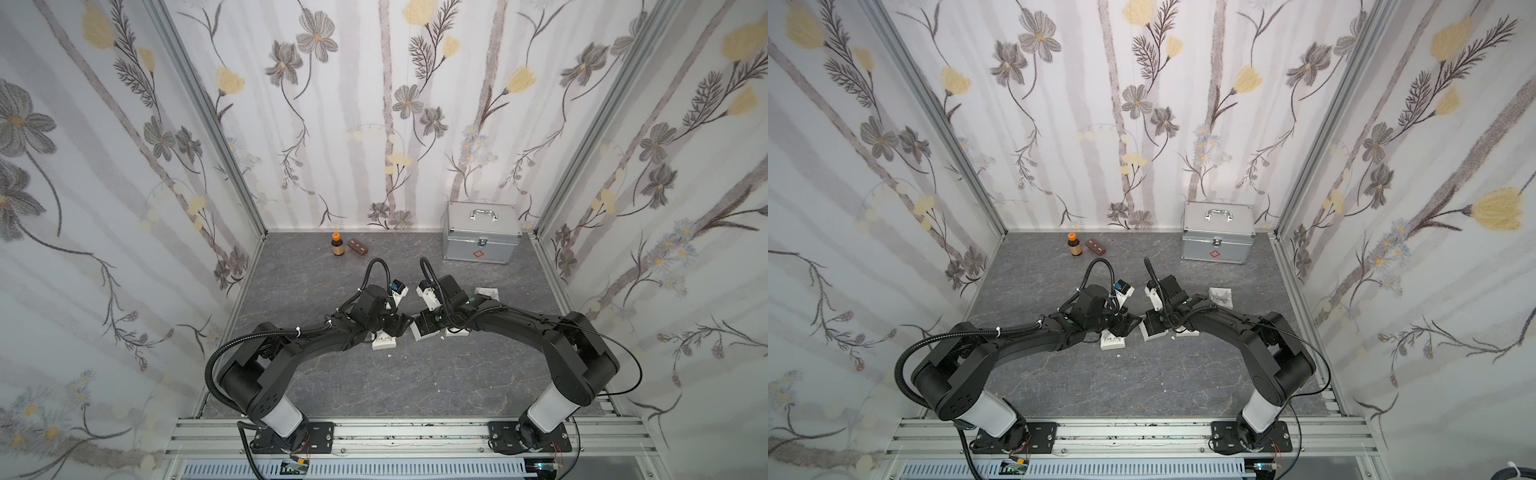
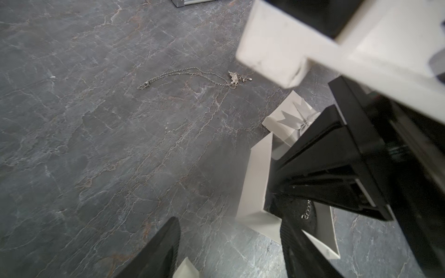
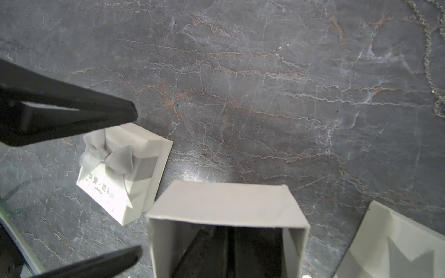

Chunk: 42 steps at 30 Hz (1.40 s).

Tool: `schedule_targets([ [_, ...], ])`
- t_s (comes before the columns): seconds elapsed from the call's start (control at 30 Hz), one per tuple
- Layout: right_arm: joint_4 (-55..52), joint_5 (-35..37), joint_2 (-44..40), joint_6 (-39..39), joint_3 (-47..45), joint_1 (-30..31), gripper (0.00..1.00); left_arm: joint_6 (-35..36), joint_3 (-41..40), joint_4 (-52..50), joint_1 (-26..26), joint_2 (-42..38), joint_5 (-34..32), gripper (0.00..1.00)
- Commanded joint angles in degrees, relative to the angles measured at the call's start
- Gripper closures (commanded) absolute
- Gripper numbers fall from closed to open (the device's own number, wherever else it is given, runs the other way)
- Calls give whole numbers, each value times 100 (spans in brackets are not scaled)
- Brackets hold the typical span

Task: Take the necklace out of the lift-off lid jewelry box
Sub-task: Take out the inner lining from the jewelry box.

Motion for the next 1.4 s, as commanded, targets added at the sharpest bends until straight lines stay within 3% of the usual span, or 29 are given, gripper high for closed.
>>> schedule_targets([
  [0.0, 250, -121, -21, -52, 0, -3, 100, -29, 85, 218, -26, 97, -43, 33],
  [0.7, 797, -818, -724, 44, -437, -425, 100, -64, 200, 44, -54, 601, -390, 36],
  [1.07, 1049, -414, -1551, -313, -564, -447, 100, -110, 537, -734, -53, -420, 198, 40],
  [1.37, 1328, -563, -1806, -397, -505, -447, 100, -173, 694, -996, -44, -1084, 636, 41],
])
